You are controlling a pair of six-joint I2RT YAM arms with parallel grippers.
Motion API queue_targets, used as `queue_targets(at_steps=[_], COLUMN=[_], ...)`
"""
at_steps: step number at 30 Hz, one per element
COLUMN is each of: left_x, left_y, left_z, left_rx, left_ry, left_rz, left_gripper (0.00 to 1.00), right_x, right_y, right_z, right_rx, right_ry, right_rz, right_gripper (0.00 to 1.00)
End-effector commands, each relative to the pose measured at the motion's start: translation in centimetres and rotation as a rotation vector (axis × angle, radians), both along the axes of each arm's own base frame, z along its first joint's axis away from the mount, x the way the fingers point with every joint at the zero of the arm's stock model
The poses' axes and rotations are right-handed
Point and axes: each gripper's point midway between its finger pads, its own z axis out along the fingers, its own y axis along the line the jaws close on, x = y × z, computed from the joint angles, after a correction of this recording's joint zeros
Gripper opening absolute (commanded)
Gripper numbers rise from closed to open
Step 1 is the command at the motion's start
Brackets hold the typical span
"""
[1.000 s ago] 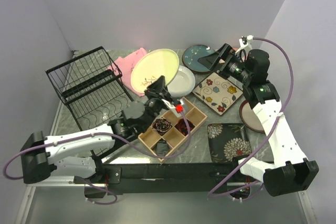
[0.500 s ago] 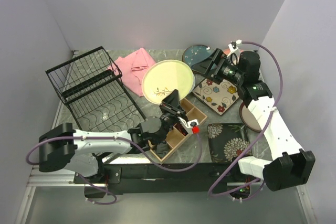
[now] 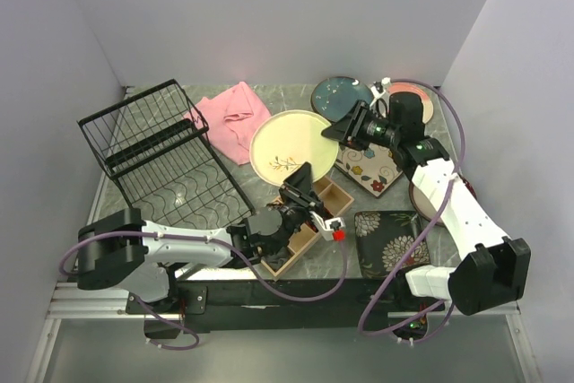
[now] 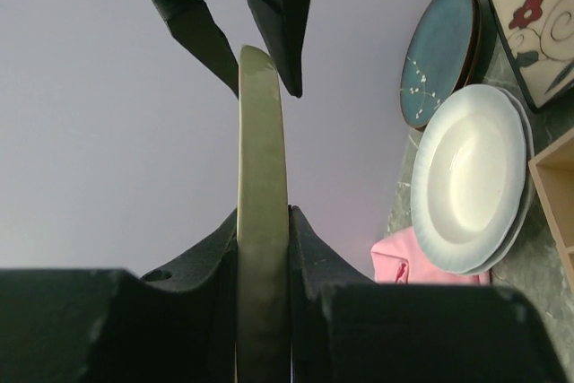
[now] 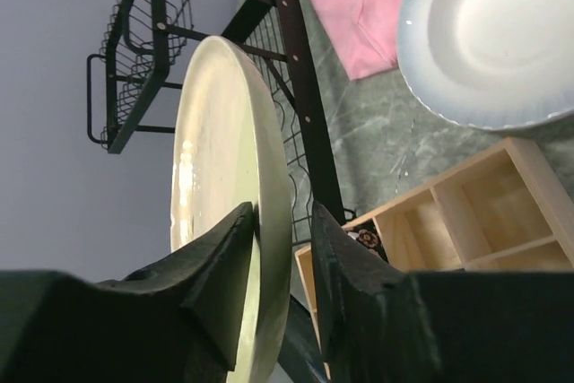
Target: Unload the plates from the dish rack
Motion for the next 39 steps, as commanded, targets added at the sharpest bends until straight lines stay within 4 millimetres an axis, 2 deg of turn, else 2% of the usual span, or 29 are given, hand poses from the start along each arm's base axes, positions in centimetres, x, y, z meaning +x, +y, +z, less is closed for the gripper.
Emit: queue_targets(at_steps=[1, 4, 5, 7, 8, 13, 15, 18, 19, 21, 22, 24, 25, 28, 32, 37, 39], left_x=[-0.6, -0.8, -0.8, -0.6, -0.5, -0.2, -0.2, 0.1, 0.3, 0.4, 0.4, 0.4, 0.4, 0.6, 0.7, 0.9, 0.9], left_y=[0.8, 0.6, 0.6, 0.6, 0.5, 0.2, 0.3, 0.5, 0.5, 0.5, 0.5, 0.4, 0.2, 0.0, -0.3, -0.5, -0.7], left_z=[3.6, 3.1, 3.1, 3.0, 2.9, 2.4, 2.4, 2.2, 2.1, 1.8, 1.8, 1.8, 1.7, 1.4, 0.9, 1.1, 0.7], left_rx=[-0.08, -0.052, -0.054, -0.058, -0.055, -0.049, -0.055, -0.056, -0.052, -0.048, -0.048, -0.048, -0.048, -0.042, -0.038, -0.073, -0.091], left_ry=[-0.133, -0.131, -0.13, -0.127, -0.119, -0.088, -0.1, -0.098, -0.091, -0.081, -0.083, -0.084, -0.083, -0.08, -0.083, -0.081, -0.06], left_rz=[0.003, -0.002, 0.003, 0.014, 0.019, 0.028, 0.036, 0.064, 0.078, 0.085, 0.084, 0.081, 0.082, 0.086, 0.089, 0.102, 0.096], left_gripper=[0.01, 0.01, 0.01, 0.01, 0.01, 0.01, 0.02, 0.17, 0.19, 0.23, 0.25, 0.37, 0.39, 0.43, 0.58, 0.67, 0.77], right_x=[-0.4, -0.8, -1.0, -1.2, -1.4, -2.6, -3.1, -3.2, -3.1, -3.7, -3.4, -3.7, -3.8, -3.8, -3.4, -2.1, -1.8], right_y=[0.2, 0.7, 0.9, 1.1, 1.0, 2.4, 2.5, 2.0, 1.7, 1.6, 1.2, 1.0, 0.9, 0.4, -0.2, -1.5, -1.7], right_z=[-1.5, -2.1, -2.4, -2.3, -2.6, -0.7, -0.7, -0.1, 0.6, 0.7, 1.6, 1.5, 2.1, 2.1, 2.2, 2.9, 3.4], right_rx=[-0.026, -0.008, -0.004, 0.004, 0.006, 0.123, 0.164, 0.204, 0.222, 0.283, 0.306, 0.366, 0.387, 0.417, 0.444, 0.468, 0.493], right_ry=[0.012, 0.035, 0.043, 0.037, 0.043, -0.011, 0.01, -0.007, -0.033, 0.002, -0.042, -0.006, -0.043, -0.034, -0.037, -0.076, -0.077], right_rz=[0.028, 0.079, 0.093, 0.107, 0.111, 0.227, 0.24, 0.221, 0.22, 0.236, 0.234, 0.23, 0.242, 0.228, 0.19, 0.125, 0.115], right_gripper=[0.37, 0.29, 0.2, 0.09, 0.0, 0.0, 0.0, 0.0, 0.0, 0.0, 0.0, 0.0, 0.0, 0.0, 0.0, 0.0, 0.0])
